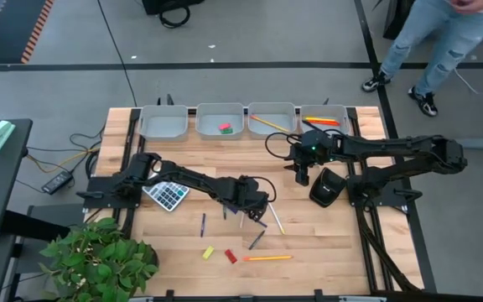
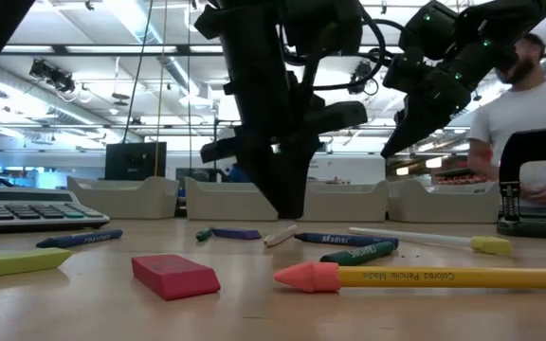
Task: Sort crayons/erasers/pens/pencils in bins
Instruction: Put the pink pen into the gray bin
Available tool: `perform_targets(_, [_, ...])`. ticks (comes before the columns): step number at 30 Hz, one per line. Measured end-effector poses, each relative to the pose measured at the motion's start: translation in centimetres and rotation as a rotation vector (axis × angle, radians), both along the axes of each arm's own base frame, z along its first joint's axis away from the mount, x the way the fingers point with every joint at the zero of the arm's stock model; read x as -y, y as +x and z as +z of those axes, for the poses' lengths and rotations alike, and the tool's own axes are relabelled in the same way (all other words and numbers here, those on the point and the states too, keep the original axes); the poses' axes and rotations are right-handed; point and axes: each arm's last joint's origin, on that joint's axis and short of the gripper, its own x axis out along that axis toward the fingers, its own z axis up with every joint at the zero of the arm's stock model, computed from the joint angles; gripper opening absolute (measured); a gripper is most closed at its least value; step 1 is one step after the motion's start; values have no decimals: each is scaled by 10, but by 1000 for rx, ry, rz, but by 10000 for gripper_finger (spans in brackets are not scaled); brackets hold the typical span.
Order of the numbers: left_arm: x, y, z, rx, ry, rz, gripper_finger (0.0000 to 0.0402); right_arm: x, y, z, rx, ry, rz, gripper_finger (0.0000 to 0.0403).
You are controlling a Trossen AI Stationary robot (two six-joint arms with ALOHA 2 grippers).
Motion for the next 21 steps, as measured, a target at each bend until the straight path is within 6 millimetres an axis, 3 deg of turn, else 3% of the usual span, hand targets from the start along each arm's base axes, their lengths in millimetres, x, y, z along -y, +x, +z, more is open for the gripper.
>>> perform_targets(10, [-2, 4, 20, 0, 2, 7, 69, 0, 0, 0, 3, -19, 17, 156])
perform_targets(21, [-3, 3, 19, 0, -19, 55, 93, 1, 3, 4, 46, -31, 16, 156])
